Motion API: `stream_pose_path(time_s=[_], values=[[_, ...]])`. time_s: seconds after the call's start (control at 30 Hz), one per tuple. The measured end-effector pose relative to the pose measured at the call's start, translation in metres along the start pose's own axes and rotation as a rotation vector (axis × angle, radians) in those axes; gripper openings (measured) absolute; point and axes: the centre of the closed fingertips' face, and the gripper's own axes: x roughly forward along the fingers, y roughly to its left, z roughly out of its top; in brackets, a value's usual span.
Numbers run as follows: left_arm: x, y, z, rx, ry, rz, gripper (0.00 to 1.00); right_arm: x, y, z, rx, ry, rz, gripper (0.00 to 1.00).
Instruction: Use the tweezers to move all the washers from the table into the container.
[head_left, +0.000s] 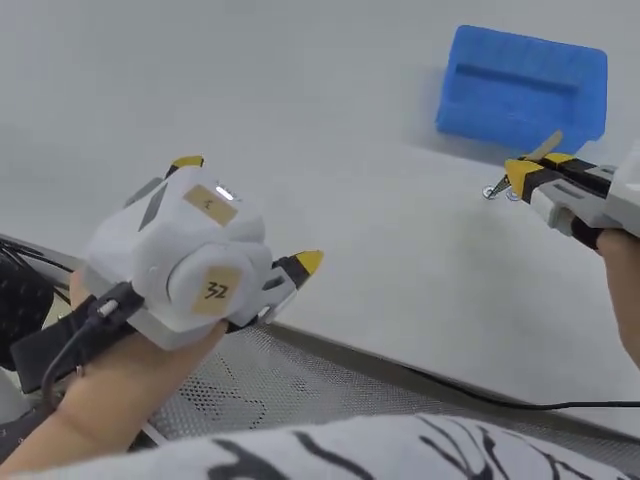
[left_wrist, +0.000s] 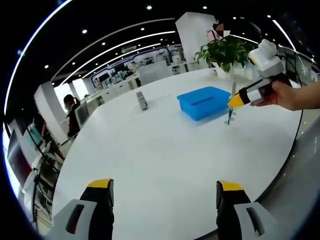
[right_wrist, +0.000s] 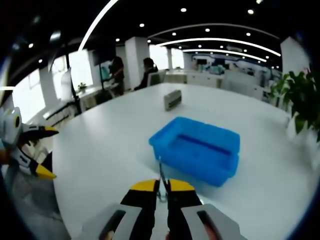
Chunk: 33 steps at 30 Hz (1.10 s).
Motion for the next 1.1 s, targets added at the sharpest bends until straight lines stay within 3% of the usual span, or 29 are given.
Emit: stream_pose_path(time_s=[0.97, 1.1], values=[[0.0005, -0.0020, -0.0012, 0.011, 0.010, -0.008, 0.85, 0.0055, -0.0059, 0.0021, -0.031, -0.029, -0.032, 0.02], [0.0003, -0.0012, -0.0012, 0.007, 0.007, -0.005, 0.85, 0.0063, -0.0081, 0.0024, -0.007, -0.033, -0.033, 0.02]])
